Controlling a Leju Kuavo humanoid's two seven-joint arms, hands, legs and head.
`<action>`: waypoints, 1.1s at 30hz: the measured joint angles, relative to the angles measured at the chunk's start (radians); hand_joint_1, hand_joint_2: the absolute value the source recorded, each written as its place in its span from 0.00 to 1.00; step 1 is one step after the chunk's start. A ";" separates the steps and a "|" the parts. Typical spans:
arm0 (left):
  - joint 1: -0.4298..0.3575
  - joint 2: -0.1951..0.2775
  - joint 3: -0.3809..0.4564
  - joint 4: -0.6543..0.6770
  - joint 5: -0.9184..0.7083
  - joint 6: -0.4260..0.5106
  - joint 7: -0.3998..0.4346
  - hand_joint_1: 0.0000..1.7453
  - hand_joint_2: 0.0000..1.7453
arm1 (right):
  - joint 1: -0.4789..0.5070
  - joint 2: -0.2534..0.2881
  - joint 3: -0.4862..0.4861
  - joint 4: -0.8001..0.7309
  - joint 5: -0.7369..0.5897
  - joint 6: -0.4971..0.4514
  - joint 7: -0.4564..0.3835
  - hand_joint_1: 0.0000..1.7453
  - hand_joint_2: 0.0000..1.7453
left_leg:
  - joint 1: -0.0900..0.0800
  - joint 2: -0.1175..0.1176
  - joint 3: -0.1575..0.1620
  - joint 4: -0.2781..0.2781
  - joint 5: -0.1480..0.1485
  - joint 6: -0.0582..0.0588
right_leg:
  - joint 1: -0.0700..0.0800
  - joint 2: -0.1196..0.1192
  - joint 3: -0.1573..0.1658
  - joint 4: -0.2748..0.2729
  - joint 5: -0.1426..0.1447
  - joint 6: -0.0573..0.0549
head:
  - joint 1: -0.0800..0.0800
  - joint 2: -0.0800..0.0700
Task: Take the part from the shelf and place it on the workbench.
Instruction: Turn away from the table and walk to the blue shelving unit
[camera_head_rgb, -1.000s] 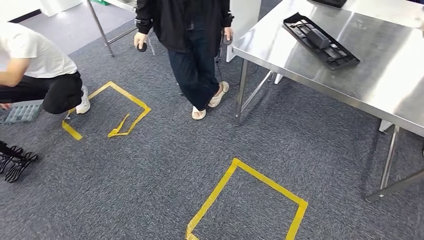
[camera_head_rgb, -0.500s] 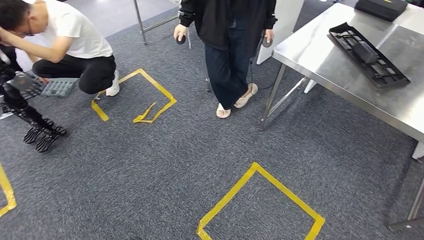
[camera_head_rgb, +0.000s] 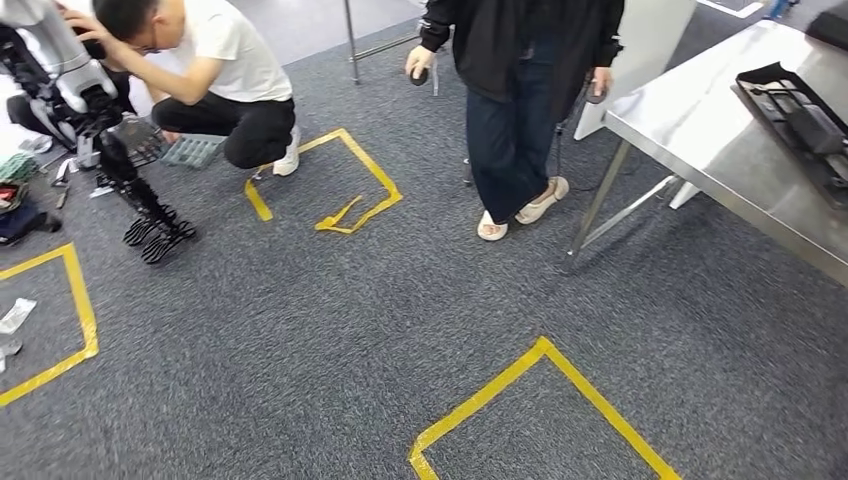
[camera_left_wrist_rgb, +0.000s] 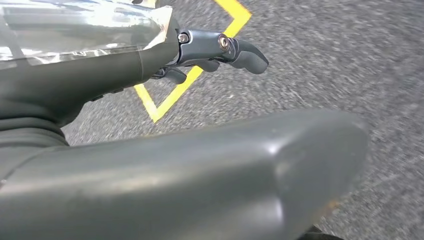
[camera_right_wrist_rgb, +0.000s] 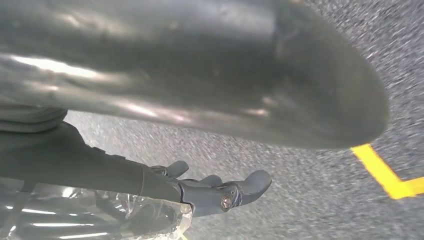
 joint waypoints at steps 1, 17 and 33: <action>0.000 0.001 0.000 0.000 0.000 0.001 0.000 0.00 0.00 | -0.002 0.000 0.000 0.000 0.001 0.001 0.001 0.00 0.00 | 0.002 0.014 0.038 -0.064 0.031 -0.001 | 0.000 -0.011 0.001 0.000 -0.001 0.001 | 0.000 0.000; -0.003 0.004 -0.001 0.000 0.000 0.003 -0.003 0.00 0.00 | -0.013 -0.003 0.008 0.000 -0.001 0.002 0.010 0.00 0.00 | -0.011 -0.081 0.125 -0.256 0.111 0.059 | -0.002 0.086 -0.065 0.148 -0.063 0.048 | 0.014 0.000; -0.001 0.005 -0.001 0.000 0.000 -0.001 -0.001 0.00 0.00 | -0.009 -0.004 0.009 0.000 -0.001 0.002 0.007 0.00 0.00 | 0.001 0.050 0.086 -0.158 0.072 0.003 | 0.004 -0.026 0.002 0.006 -0.007 0.000 | 0.004 0.000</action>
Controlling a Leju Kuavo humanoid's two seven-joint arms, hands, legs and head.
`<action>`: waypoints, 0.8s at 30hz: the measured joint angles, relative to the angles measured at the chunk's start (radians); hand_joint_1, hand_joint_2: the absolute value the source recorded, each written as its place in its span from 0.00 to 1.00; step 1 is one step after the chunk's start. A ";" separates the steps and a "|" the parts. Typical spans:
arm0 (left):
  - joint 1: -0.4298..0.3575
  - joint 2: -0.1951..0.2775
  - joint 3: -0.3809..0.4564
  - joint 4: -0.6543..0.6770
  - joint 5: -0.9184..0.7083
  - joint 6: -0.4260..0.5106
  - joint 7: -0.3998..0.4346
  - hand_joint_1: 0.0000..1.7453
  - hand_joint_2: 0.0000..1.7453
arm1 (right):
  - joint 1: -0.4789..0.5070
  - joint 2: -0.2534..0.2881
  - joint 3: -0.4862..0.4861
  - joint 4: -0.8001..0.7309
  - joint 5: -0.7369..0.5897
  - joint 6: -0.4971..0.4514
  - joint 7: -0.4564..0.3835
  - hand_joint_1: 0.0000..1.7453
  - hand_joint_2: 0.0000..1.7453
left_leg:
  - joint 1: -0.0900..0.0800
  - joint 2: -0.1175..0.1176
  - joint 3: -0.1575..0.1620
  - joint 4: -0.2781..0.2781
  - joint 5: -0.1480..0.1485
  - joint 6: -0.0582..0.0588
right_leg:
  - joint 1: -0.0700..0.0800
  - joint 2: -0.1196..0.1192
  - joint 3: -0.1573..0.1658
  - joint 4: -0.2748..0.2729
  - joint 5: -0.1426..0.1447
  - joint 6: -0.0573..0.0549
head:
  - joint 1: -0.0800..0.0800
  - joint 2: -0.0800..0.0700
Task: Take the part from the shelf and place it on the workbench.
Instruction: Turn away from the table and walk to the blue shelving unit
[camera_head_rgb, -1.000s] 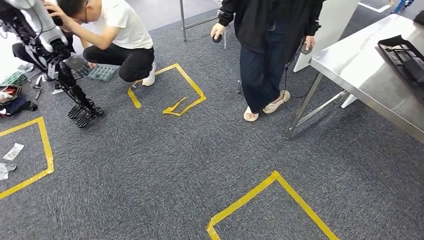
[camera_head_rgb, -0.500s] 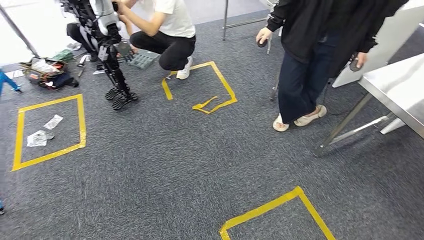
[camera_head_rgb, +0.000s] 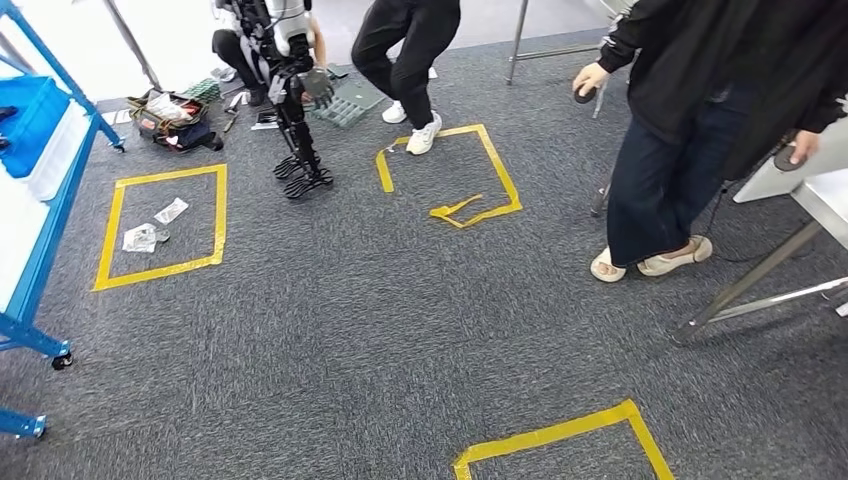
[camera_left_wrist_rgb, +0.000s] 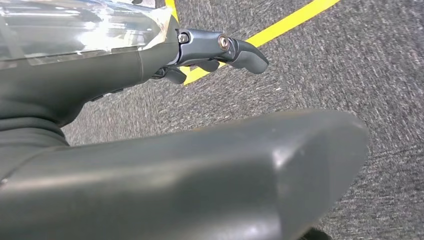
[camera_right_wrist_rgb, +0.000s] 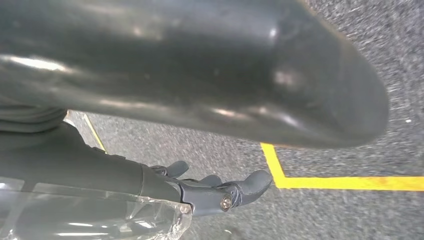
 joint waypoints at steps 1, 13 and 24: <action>-0.002 -0.001 0.000 0.000 0.000 0.000 0.000 0.00 0.00 | 0.000 0.000 0.000 0.000 0.001 0.000 0.000 0.00 0.00 | -0.002 0.017 0.028 -0.051 0.013 0.004 | 0.004 -0.009 0.001 0.001 -0.004 0.005 | 0.002 0.000; 0.000 -0.001 -0.001 0.000 -0.001 0.000 0.001 0.00 0.00 | 0.001 0.002 0.005 0.000 -0.001 0.001 0.003 0.00 0.00 | -0.012 -0.111 0.038 -0.096 0.036 0.059 | -0.002 0.087 -0.127 0.264 -0.102 0.039 | 0.015 0.000; 0.005 -0.001 -0.005 0.000 -0.011 0.002 0.002 0.00 0.00 | 0.008 0.004 0.007 0.000 -0.021 0.001 -0.018 0.00 0.00 | -0.014 -0.078 -0.042 0.055 -0.048 0.012 | -0.008 0.081 -0.017 0.006 0.015 -0.002 | 0.006 0.000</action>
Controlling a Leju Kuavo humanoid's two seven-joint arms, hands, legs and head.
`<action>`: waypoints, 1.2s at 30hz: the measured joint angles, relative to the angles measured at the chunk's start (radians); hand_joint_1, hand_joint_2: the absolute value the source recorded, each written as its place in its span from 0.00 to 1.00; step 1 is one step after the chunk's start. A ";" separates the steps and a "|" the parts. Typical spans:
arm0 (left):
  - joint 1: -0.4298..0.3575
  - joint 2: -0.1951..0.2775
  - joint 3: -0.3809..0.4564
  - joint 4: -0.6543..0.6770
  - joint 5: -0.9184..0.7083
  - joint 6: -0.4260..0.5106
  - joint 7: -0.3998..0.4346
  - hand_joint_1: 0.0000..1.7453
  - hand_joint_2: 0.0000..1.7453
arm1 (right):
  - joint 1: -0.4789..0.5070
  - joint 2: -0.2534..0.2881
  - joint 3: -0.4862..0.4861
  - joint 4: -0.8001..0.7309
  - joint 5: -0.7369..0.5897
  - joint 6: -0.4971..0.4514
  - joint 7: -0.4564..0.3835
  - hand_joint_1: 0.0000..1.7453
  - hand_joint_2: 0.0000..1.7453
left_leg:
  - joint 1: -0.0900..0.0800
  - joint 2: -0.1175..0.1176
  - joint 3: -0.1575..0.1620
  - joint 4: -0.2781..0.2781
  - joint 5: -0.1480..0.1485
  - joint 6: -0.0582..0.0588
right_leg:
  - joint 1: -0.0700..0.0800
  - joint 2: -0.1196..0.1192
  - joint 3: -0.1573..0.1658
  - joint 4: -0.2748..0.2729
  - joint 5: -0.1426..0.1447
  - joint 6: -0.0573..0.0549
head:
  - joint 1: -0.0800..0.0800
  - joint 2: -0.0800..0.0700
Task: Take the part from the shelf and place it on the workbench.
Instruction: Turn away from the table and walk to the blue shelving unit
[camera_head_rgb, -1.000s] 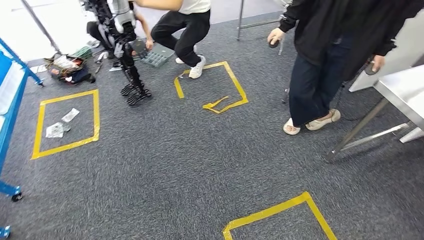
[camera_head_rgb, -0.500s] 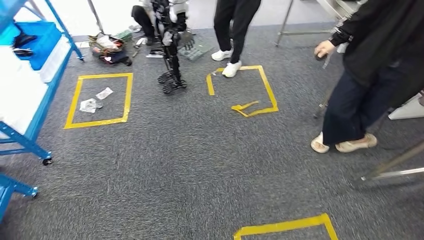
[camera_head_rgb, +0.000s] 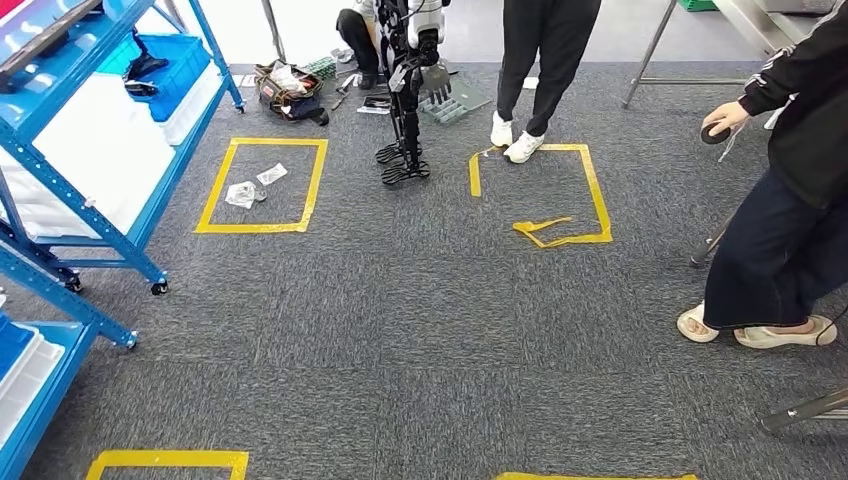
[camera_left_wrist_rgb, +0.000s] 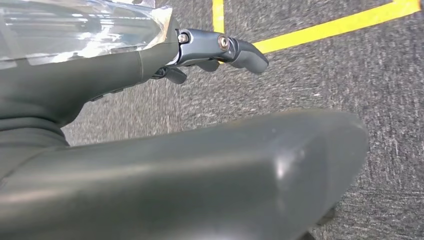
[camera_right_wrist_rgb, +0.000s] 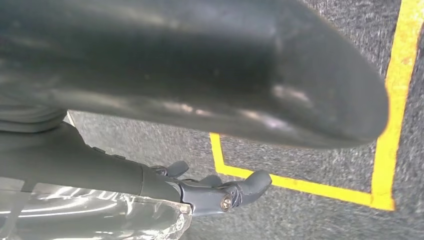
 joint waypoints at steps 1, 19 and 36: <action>0.000 -0.001 -0.001 0.000 -0.001 0.000 0.000 0.00 0.00 | 0.005 0.000 0.000 0.000 -0.003 0.000 -0.002 0.00 0.00 | 0.002 0.013 -0.032 0.070 -0.032 -0.003 | 0.002 -0.015 -0.001 0.000 -0.001 -0.003 | -0.002 0.000; -0.005 -0.006 -0.010 0.000 0.000 -0.007 -0.010 0.00 0.00 | 0.023 -0.004 -0.001 0.000 -0.010 -0.001 -0.009 0.00 0.00 | 0.003 -0.022 0.085 -0.156 0.083 0.044 | 0.006 0.003 -0.121 0.284 -0.128 0.030 | 0.011 0.000; -0.006 -0.004 -0.008 0.000 0.013 -0.016 -0.018 0.00 0.00 | 0.005 -0.002 0.004 0.000 0.008 0.020 0.016 0.00 0.00 | 0.001 0.046 0.006 0.024 0.019 0.004 | 0.009 -0.071 0.001 0.008 -0.008 -0.005 | -0.002 0.000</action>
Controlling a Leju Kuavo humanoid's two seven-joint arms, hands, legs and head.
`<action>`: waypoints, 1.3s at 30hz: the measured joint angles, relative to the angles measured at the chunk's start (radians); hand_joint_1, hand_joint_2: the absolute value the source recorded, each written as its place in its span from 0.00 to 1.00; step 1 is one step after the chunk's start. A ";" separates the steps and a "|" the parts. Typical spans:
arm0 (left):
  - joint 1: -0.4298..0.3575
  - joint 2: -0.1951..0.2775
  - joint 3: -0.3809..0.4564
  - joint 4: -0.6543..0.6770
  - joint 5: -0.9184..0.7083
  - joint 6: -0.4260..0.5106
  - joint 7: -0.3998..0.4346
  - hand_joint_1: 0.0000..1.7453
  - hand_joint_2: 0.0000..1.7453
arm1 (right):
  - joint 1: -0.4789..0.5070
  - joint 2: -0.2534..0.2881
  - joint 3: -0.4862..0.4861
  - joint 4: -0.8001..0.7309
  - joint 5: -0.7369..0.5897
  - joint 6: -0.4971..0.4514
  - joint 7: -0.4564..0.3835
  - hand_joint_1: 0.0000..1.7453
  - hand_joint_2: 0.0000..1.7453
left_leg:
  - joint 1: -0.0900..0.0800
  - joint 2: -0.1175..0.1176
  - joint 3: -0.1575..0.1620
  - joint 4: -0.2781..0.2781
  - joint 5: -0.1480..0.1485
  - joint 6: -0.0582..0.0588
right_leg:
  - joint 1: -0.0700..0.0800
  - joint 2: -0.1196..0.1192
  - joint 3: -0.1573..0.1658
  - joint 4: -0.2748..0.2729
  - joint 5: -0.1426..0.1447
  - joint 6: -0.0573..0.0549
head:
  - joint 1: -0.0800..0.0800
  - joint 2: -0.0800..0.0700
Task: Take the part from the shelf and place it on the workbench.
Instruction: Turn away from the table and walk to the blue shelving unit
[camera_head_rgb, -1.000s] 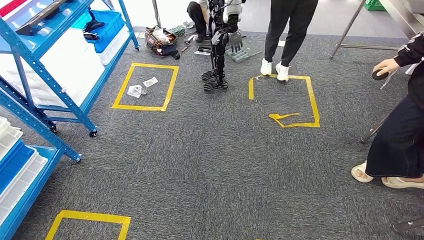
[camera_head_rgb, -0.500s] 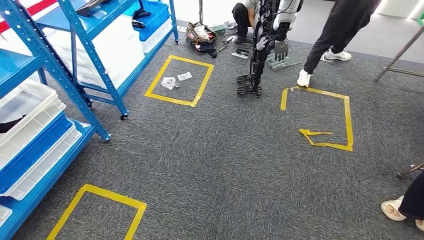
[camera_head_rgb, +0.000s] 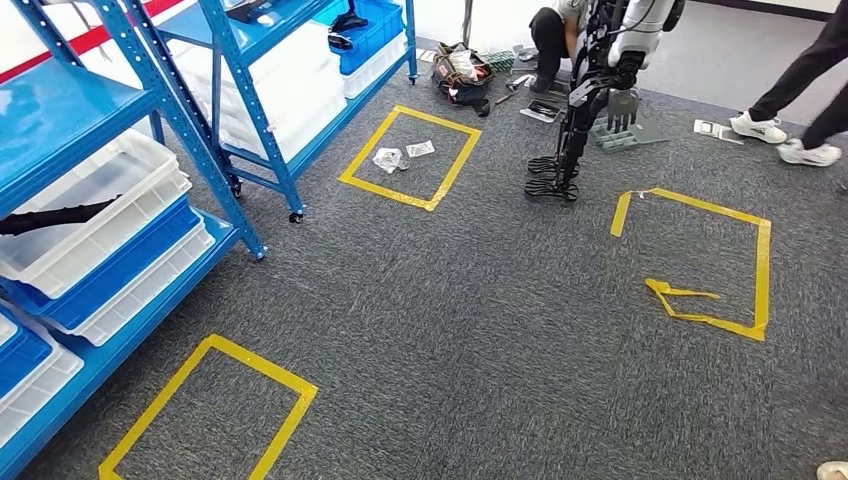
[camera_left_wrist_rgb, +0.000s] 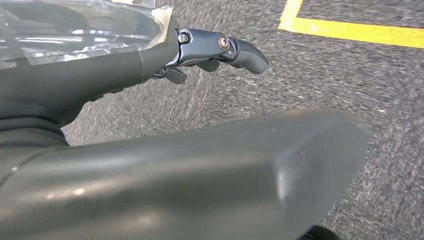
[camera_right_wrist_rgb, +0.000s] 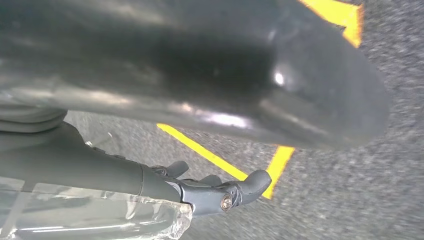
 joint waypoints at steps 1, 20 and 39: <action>-0.002 0.001 0.000 0.000 0.000 0.000 0.002 0.00 0.00 | -0.003 0.001 0.001 0.000 0.001 0.001 0.002 0.00 0.00 | -0.005 0.025 0.040 -0.072 0.023 0.007 | 0.004 -0.011 0.002 0.001 -0.002 0.001 | 0.000 0.000; -0.006 -0.001 0.000 -0.001 0.000 -0.002 0.010 0.00 0.00 | -0.014 0.001 0.004 0.000 0.002 0.003 0.011 0.00 0.00 | 0.007 -0.140 0.073 -0.174 0.068 0.006 | -0.019 0.127 -0.004 0.009 -0.003 0.051 | 0.007 0.000; -0.006 0.003 0.001 -0.001 0.003 0.007 0.011 0.00 0.00 | -0.022 0.005 0.006 0.000 0.010 0.011 0.012 0.00 0.00 | -0.007 0.002 0.084 -0.189 0.068 0.038 | 0.003 0.004 -0.011 0.053 -0.041 0.027 | -0.005 0.000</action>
